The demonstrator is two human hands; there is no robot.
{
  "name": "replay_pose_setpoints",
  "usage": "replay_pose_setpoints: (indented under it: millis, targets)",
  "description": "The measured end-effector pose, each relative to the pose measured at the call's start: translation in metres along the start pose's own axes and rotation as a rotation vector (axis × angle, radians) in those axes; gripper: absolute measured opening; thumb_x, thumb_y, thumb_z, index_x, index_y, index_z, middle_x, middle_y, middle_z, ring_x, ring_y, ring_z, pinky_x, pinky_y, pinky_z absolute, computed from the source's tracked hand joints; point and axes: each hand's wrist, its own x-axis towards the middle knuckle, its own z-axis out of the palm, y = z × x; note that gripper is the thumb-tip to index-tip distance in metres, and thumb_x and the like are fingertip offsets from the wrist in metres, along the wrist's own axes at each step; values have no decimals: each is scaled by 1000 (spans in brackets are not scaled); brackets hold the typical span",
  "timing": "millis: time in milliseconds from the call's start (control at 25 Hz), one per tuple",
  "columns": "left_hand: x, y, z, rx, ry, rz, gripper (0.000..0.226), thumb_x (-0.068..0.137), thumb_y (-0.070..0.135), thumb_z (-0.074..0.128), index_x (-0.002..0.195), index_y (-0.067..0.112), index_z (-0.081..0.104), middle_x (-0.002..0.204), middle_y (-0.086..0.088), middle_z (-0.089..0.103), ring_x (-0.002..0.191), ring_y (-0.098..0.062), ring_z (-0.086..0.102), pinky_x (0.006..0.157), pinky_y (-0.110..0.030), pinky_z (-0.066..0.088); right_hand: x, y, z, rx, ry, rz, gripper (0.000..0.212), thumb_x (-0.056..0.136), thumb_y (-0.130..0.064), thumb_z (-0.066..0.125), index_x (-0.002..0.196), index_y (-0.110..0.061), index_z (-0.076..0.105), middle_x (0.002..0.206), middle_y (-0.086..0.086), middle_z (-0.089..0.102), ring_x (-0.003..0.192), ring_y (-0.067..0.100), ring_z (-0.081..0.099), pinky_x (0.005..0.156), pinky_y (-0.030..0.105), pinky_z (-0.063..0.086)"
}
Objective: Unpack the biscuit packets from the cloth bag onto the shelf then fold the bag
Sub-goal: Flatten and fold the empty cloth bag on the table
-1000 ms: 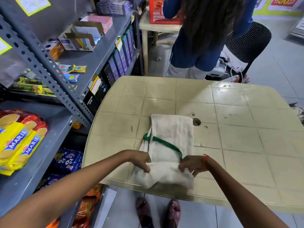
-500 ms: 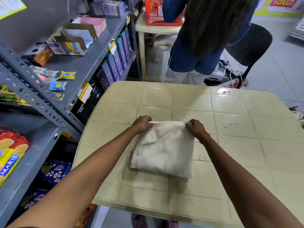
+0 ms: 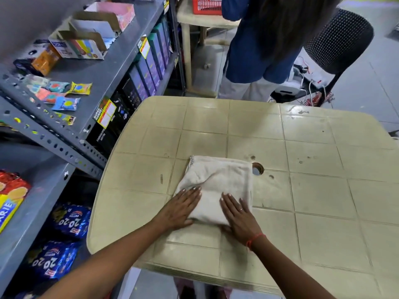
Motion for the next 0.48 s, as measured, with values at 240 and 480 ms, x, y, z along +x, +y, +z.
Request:
replay_pose_setpoints:
  millis: [240,480]
  targets:
    - [-1,7,-37,-65,-149,-13,70,92,47,23,144,0,32,153,-22,29,143,-29,30,119,-37,24,-4,-8,-30,119,-173,18,63,86,-39,19,143,-14,32,154,1,26,141,21,32,110,42,38]
    - [-41,26,-69,-754,-452,-160,36,98,31,35,93,3,56,103,-22,61,88,-24,53,71,-27,36,-27,-26,-78,641,-588,247,37,94,-47,40,74,-18,55,87,11,59,81,22,54,68,30,36]
